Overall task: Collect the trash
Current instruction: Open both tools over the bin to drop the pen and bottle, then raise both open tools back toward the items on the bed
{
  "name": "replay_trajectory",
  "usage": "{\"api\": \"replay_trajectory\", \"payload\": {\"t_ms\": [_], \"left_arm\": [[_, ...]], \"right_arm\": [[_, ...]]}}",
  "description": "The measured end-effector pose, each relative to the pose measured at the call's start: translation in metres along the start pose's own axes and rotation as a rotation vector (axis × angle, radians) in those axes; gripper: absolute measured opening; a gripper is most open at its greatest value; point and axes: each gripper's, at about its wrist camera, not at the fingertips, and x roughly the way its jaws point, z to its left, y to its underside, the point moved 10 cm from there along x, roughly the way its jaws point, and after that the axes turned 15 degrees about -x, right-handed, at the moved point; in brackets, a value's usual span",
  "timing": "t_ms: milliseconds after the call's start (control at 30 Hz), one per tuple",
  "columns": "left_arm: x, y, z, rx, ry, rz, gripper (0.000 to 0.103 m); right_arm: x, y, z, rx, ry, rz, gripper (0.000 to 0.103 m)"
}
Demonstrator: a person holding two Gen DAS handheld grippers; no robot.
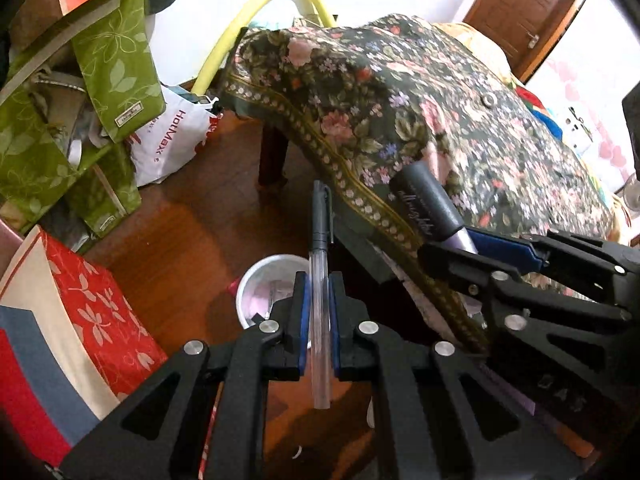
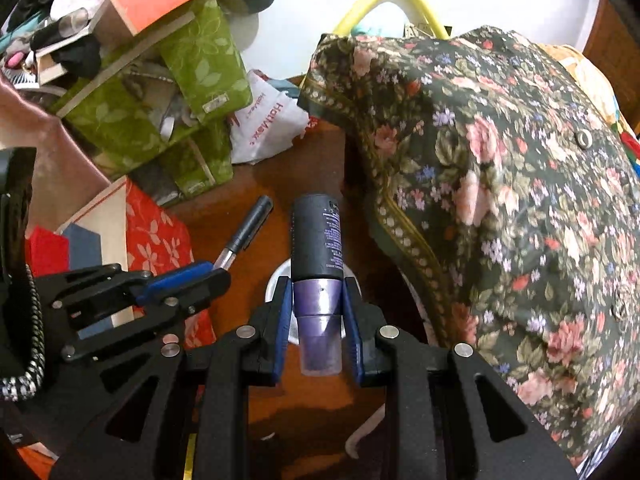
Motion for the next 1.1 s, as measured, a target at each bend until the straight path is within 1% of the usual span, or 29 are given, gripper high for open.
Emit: {"api": "replay_trajectory", "payload": {"t_ms": [67,133,200,267,400,567,700,867,967,1033,1100], "left_arm": [[0.003,-0.005,0.006,-0.022,-0.01,0.006,0.01],[0.007,-0.006,0.011,-0.046,-0.009,0.029,0.017],[0.006,-0.007,0.014,-0.056,-0.011,0.027,0.021],[0.004,-0.006,0.017,-0.051,-0.019,0.018,0.021],[-0.004,-0.002,0.018,-0.033,-0.036,0.007,0.021],[-0.027,0.0,0.011,-0.01,-0.031,-0.036,0.021],[-0.053,0.001,-0.002,0.026,-0.028,-0.089,0.021],[-0.08,0.005,-0.031,0.078,-0.014,-0.138,0.021],[-0.092,0.006,-0.054,0.106,0.004,-0.167,0.028],[-0.099,0.007,-0.071,0.119,0.021,-0.187,0.036],[-0.103,0.008,-0.089,0.133,0.037,-0.202,0.039]], "right_arm": [[0.001,-0.006,-0.003,0.016,-0.021,-0.008,0.023],[0.004,-0.01,-0.008,0.03,-0.019,0.001,0.024],[0.006,-0.011,-0.012,0.032,-0.014,0.005,0.024],[0.008,-0.009,-0.015,0.038,-0.018,0.014,0.028],[0.005,-0.003,-0.019,0.042,-0.015,0.017,0.028],[-0.011,0.006,-0.019,0.042,-0.013,0.0,0.028],[-0.034,0.012,-0.022,0.048,-0.012,-0.036,0.028],[-0.069,0.021,-0.037,0.066,0.032,-0.095,0.028],[-0.092,0.03,-0.057,0.076,0.103,-0.126,0.028],[-0.104,0.037,-0.069,0.092,0.126,-0.141,0.028],[-0.117,0.047,-0.084,0.116,0.144,-0.156,0.028]]}}
